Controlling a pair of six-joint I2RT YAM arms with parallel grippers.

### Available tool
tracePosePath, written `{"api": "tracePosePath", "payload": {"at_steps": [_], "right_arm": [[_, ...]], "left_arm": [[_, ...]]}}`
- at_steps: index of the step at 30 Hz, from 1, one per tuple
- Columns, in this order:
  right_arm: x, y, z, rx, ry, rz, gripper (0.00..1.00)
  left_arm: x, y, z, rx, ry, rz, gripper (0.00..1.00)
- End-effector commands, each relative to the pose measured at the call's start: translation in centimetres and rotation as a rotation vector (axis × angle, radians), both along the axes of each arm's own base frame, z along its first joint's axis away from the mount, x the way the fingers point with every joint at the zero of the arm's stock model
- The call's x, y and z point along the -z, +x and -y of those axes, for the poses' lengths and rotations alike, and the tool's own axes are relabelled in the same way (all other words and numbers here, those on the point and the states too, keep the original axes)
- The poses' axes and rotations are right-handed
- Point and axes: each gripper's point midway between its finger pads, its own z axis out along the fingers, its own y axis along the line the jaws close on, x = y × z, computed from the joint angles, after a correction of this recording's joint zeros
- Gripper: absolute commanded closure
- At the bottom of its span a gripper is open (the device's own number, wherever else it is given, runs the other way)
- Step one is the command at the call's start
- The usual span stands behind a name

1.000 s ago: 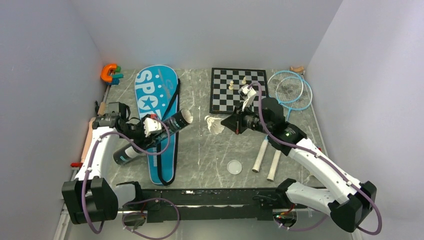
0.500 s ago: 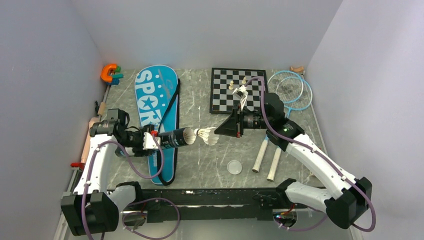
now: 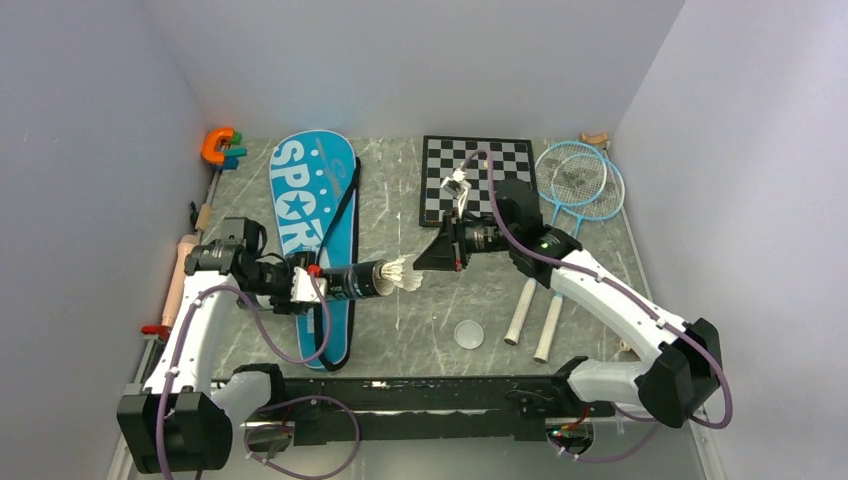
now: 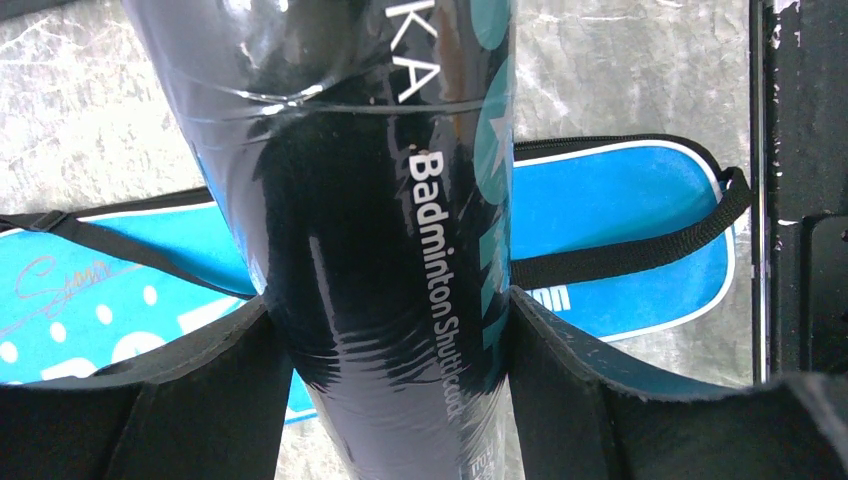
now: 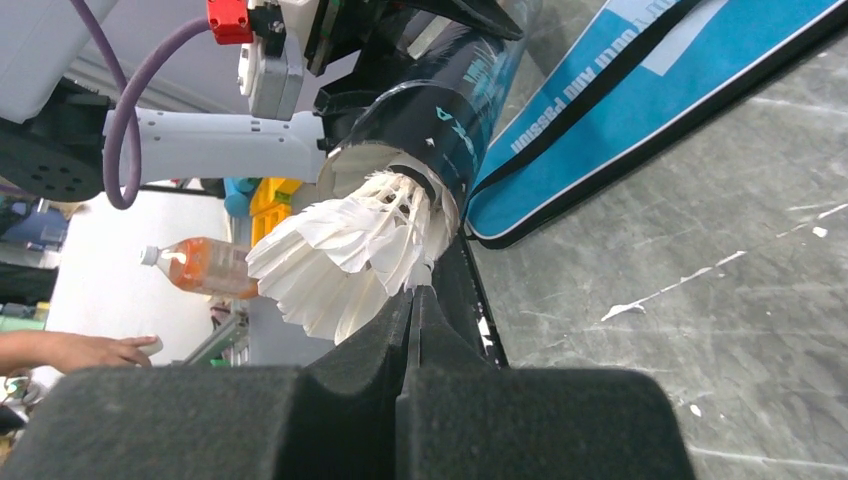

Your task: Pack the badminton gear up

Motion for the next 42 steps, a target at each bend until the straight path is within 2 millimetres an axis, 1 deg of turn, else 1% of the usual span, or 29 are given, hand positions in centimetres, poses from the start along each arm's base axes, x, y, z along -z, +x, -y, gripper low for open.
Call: {"api": "tracePosePath", "payload": {"at_steps": [1, 4, 8, 10, 11, 12, 14, 15, 16, 18, 20, 23, 27, 35, 42], "right_arm": [[-2.5, 0.8, -1.7, -0.002, 0.046, 0.068, 1.0], [-2.1, 0.7, -2.9, -0.015, 0.035, 0.064, 1.0], [-0.3, 1.0, -4.0, -0.003, -0.03, 0.052, 1.0], [0.1, 1.3, -4.2, 0.018, -0.043, 0.054, 0.95], [0.2, 1.5, -4.1, 0.032, -0.049, 0.057, 0.9], [0.3, 1.7, -4.1, 0.044, -0.051, 0.061, 0.82], [0.5, 2.1, -3.9, 0.07, -0.067, 0.075, 0.53], [0.6, 2.4, -3.6, 0.087, -0.079, 0.084, 0.43], [0.5, 2.6, -3.4, 0.107, -0.086, 0.097, 0.36], [0.3, 2.9, -2.6, 0.152, -0.099, 0.128, 0.3], [-0.1, 3.2, -1.8, 0.193, -0.112, 0.161, 0.27], [0.0, 3.2, -0.9, 0.229, -0.131, 0.18, 0.26], [0.3, 2.7, -1.0, 0.223, -0.121, 0.166, 0.26], [2.3, 2.3, -3.4, 0.195, -0.172, 0.157, 0.26], [3.0, 3.1, -5.1, 0.217, -0.186, 0.169, 0.24]], "left_arm": [[-1.0, 0.2, 1.0, 0.023, -0.033, 0.035, 1.0], [-1.2, 0.4, 1.3, 0.015, -0.042, 0.037, 1.0], [-1.5, 0.5, 1.3, 0.015, -0.047, 0.035, 1.0], [-1.6, 0.5, 1.4, 0.019, -0.048, 0.035, 1.0], [-1.6, 0.5, 1.4, 0.017, -0.051, 0.033, 1.0], [-1.6, 0.5, 1.5, 0.016, -0.054, 0.032, 1.0], [-1.6, 0.4, 1.5, 0.014, -0.058, 0.029, 1.0], [-1.7, 0.4, 1.6, 0.012, -0.061, 0.028, 1.0], [-1.7, 0.4, 1.6, 0.01, -0.063, 0.026, 1.0], [-1.6, 0.4, 1.6, 0.009, -0.062, 0.023, 1.0], [-1.5, 0.3, 1.5, 0.006, -0.06, 0.018, 1.0], [-1.5, 0.3, 1.5, 0.001, -0.064, 0.014, 1.0], [-2.0, 0.6, 1.8, -0.012, -0.087, 0.013, 1.0], [-2.9, 1.0, 2.0, -0.02, -0.106, 0.017, 1.0], [-3.5, 0.6, 2.5, -0.009, -0.137, 0.008, 1.0]]}}
